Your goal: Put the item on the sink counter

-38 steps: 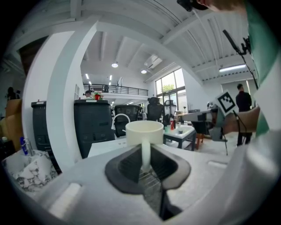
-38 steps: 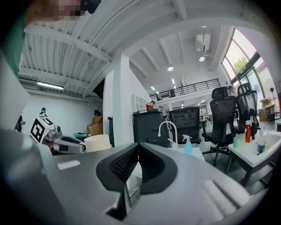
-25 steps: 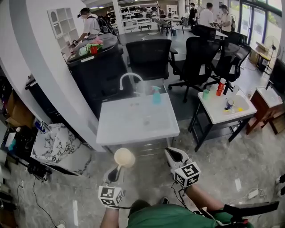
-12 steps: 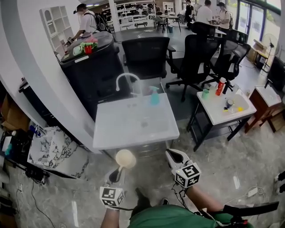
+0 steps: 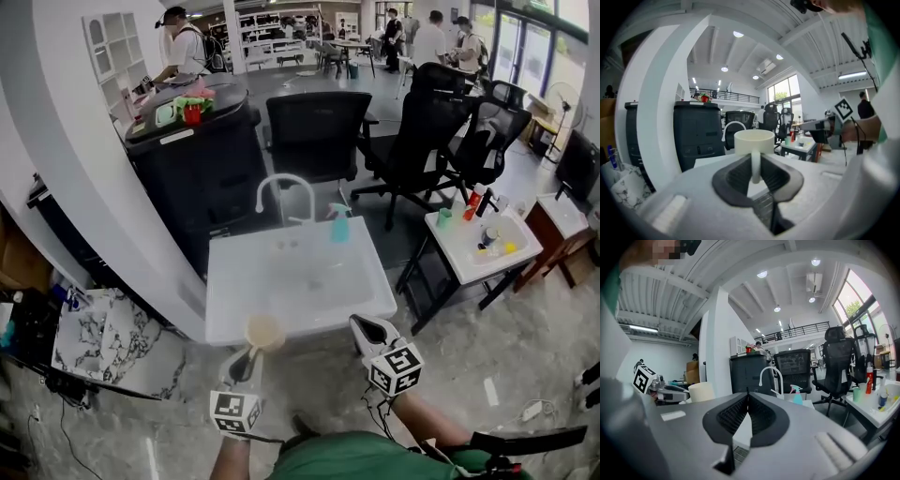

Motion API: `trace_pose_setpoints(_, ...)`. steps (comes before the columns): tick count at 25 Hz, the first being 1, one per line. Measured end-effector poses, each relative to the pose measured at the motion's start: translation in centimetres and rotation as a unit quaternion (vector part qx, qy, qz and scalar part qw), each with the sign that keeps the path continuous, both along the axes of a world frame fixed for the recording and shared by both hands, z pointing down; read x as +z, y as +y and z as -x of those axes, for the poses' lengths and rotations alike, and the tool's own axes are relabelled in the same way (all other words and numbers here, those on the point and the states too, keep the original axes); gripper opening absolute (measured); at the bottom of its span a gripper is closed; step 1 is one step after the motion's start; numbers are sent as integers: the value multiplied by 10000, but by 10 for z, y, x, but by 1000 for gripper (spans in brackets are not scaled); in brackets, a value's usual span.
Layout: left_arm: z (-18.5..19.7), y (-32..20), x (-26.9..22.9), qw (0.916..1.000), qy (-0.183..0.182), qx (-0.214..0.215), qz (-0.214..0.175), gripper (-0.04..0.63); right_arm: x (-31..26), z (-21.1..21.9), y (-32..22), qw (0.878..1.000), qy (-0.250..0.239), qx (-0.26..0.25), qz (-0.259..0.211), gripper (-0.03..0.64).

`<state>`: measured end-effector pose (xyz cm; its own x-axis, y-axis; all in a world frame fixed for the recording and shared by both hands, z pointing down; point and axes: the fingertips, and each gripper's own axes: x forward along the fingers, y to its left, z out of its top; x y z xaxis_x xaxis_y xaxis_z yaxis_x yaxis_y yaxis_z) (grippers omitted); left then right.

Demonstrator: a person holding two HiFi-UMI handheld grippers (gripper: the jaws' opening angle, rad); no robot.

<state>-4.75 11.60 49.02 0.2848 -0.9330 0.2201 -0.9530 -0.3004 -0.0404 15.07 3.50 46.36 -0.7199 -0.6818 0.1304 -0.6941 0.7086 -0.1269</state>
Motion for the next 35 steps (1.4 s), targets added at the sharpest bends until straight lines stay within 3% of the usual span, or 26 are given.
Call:
trace_pose_setpoints(12,88,-66,11,9993,162,333,72,40,3,93,-52,9996,214,147,112,2)
trace_pose_setpoints(18,107,-85,18,9992,259,274,136,40,14,111,-69,9991,330,89,241,2)
trace_pose_setpoints(23,100,-114,22,9994,249,222,118,40,38,110,-105,9986,320,-29,426,2)
trace_pose_setpoints(28,113,-136,22,9996,35,-224,183,40,48,129,-142,9973,129,-505,524,2)
trace_pose_setpoints(35,134,-219,16,9971,-86,-746,153,40,46,131,-243,9964,-20,-686,493,2)
